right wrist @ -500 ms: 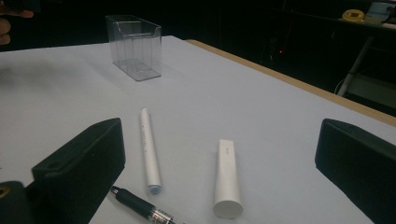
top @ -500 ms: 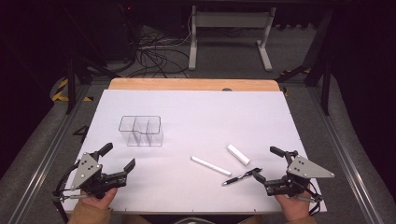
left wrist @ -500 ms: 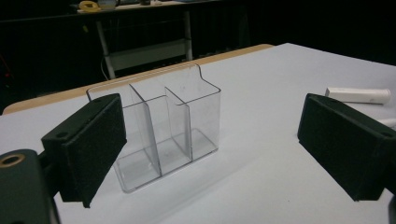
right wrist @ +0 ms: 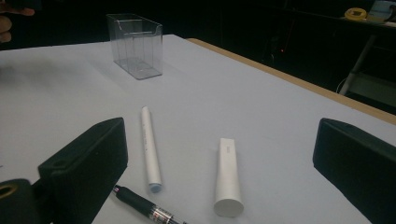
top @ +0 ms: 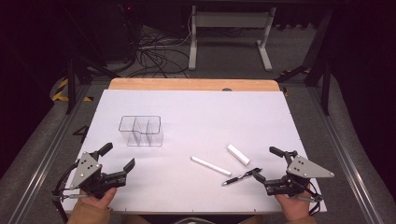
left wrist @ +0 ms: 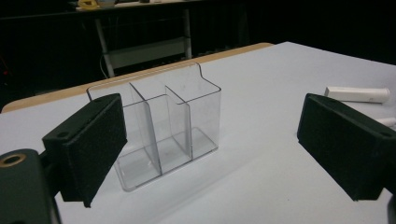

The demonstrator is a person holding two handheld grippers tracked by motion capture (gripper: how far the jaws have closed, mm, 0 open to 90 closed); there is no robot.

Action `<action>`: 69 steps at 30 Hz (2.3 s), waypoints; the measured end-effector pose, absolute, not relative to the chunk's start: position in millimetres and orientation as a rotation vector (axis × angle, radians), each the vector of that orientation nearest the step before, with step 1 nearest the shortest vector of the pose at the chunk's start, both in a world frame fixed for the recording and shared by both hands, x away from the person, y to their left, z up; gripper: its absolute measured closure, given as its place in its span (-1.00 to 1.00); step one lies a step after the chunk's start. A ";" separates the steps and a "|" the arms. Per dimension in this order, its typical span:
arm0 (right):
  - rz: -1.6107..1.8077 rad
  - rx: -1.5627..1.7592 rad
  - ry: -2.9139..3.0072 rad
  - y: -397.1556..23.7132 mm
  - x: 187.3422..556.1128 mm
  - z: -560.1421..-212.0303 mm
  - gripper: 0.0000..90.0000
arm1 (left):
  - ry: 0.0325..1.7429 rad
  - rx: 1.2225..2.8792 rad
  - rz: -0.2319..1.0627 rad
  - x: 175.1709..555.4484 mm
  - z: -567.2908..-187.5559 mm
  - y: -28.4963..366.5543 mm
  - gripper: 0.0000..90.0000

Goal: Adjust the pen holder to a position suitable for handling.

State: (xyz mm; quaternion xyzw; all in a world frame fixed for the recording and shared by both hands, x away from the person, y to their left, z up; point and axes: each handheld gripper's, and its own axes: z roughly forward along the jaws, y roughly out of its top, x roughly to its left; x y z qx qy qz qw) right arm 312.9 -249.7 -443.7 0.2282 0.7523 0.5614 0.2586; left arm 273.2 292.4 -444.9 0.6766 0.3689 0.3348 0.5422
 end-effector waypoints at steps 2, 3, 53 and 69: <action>1.521 0.620 2.042 -249.5 313.2 -444.0 -0.91 | 0.877 1.605 0.794 273.5 -444.5 292.5 -0.81; 1.522 0.620 2.044 -249.2 313.3 -444.1 -0.91 | 0.874 1.605 0.793 273.9 -444.2 292.6 -0.81; 1.535 0.635 2.090 -248.2 315.6 -450.0 -0.88 | 0.903 1.871 0.633 329.2 -402.7 293.1 -0.44; 1.540 0.629 2.109 -246.5 316.9 -451.0 -0.87 | 0.821 2.178 0.529 363.7 -389.1 294.7 -0.15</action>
